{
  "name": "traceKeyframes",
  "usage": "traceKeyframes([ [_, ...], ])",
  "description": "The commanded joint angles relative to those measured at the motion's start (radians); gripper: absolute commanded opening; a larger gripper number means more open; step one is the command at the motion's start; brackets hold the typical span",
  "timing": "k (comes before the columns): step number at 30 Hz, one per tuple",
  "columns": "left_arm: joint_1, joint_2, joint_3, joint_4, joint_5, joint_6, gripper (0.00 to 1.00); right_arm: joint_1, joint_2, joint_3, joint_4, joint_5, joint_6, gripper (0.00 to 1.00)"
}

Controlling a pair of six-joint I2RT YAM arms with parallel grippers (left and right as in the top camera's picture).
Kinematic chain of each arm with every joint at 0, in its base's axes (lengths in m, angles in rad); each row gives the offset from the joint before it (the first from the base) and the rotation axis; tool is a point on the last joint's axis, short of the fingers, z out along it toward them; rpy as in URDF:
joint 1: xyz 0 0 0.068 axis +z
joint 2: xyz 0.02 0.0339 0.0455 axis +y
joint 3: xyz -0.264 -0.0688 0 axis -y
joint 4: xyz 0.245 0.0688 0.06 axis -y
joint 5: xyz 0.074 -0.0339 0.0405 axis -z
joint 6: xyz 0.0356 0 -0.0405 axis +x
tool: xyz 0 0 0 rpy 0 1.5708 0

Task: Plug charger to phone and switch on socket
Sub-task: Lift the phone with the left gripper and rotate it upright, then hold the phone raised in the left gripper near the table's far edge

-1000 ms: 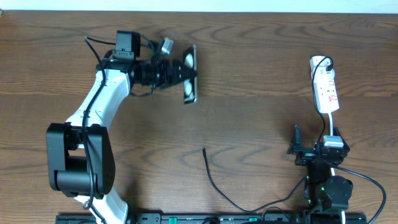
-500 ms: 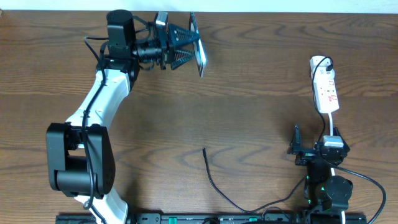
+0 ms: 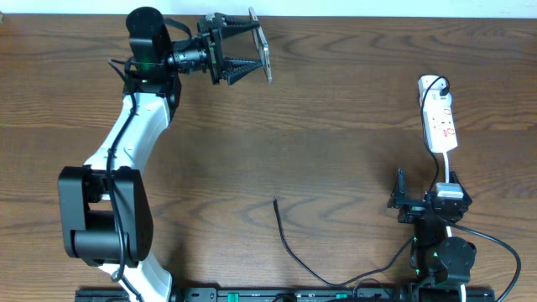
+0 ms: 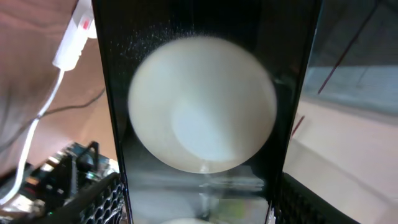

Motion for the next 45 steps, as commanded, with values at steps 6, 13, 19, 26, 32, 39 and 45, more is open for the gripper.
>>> traceKeyframes([
  [6,0.010,-0.037,0.028,0.004,-0.008,-0.108,0.07,-0.006,-0.005,-0.002,-0.004,-0.003,-0.008,0.99],
  [13,0.010,-0.037,0.028,0.004,-0.007,-0.108,0.07,-0.006,-0.005,-0.002,-0.004,-0.003,-0.008,0.99],
  [19,0.010,-0.037,0.028,0.004,-0.008,-0.108,0.07,-0.006,-0.005,-0.002,-0.004,-0.003,-0.008,0.99],
  [26,0.010,-0.037,0.028,0.004,-0.016,-0.108,0.07,-0.006,-0.005,-0.002,-0.004,-0.003,-0.008,0.99],
  [32,0.010,-0.037,0.028,0.004,-0.023,-0.108,0.07,-0.006,-0.005,-0.002,-0.004,-0.003,-0.008,0.99],
  [39,0.010,-0.037,0.028,0.004,-0.076,-0.108,0.07,-0.006,-0.005,-0.002,-0.004,-0.003,-0.008,0.99],
  [45,0.010,-0.037,0.028,0.004,-0.124,-0.108,0.07,-0.006,-0.005,-0.002,-0.004,-0.003,-0.008,0.99],
])
